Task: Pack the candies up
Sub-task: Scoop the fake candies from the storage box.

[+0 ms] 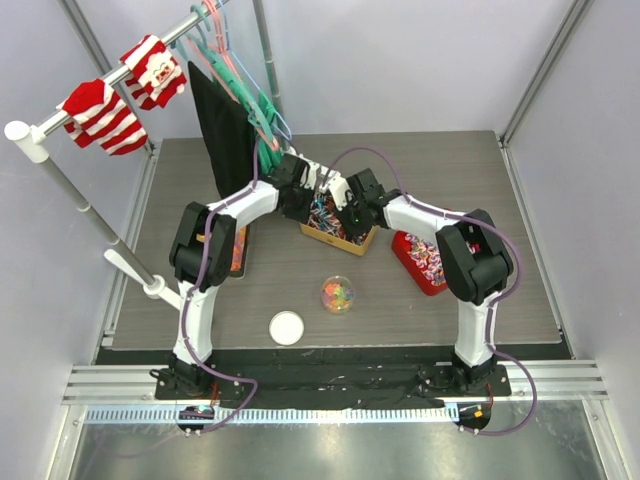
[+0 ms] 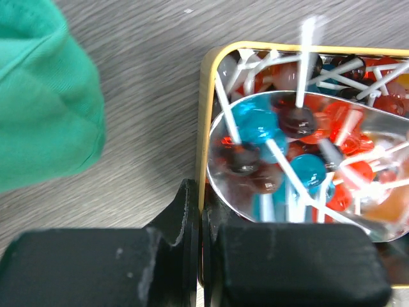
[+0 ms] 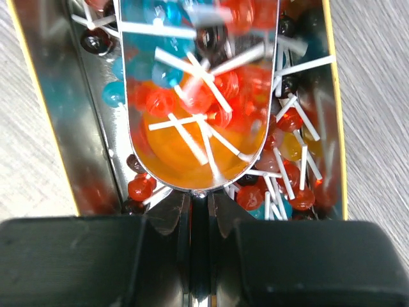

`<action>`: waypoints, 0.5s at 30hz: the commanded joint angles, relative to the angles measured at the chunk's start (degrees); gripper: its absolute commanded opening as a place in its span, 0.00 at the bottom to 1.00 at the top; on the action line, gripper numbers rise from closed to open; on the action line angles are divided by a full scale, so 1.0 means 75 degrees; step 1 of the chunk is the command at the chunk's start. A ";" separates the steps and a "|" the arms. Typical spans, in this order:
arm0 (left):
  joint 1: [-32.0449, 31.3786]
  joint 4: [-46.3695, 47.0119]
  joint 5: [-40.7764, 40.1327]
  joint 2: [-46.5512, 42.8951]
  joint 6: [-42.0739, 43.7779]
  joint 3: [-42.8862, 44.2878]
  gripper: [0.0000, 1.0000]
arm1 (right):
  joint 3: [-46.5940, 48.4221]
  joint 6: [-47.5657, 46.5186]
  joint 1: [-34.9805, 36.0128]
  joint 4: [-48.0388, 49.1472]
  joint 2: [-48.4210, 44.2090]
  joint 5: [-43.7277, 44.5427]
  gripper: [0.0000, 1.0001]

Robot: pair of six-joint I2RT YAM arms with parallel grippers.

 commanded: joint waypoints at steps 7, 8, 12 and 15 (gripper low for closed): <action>-0.0014 0.0683 0.0538 -0.0345 -0.0310 0.0586 0.00 | -0.0139 -0.0004 -0.0220 0.0410 -0.0991 -0.0848 0.01; 0.0009 0.0659 0.0422 -0.0322 -0.0310 0.0598 0.00 | -0.0186 -0.0015 -0.0243 0.0433 -0.1084 -0.0871 0.01; 0.0021 0.0624 -0.0036 -0.0263 -0.0263 0.0610 0.00 | -0.0502 0.0159 -0.0243 0.0842 -0.1272 -0.0592 0.01; 0.0021 0.0601 -0.0072 -0.0217 -0.0216 0.0621 0.00 | -0.0468 0.0207 -0.0243 0.0961 -0.1132 -0.0310 0.01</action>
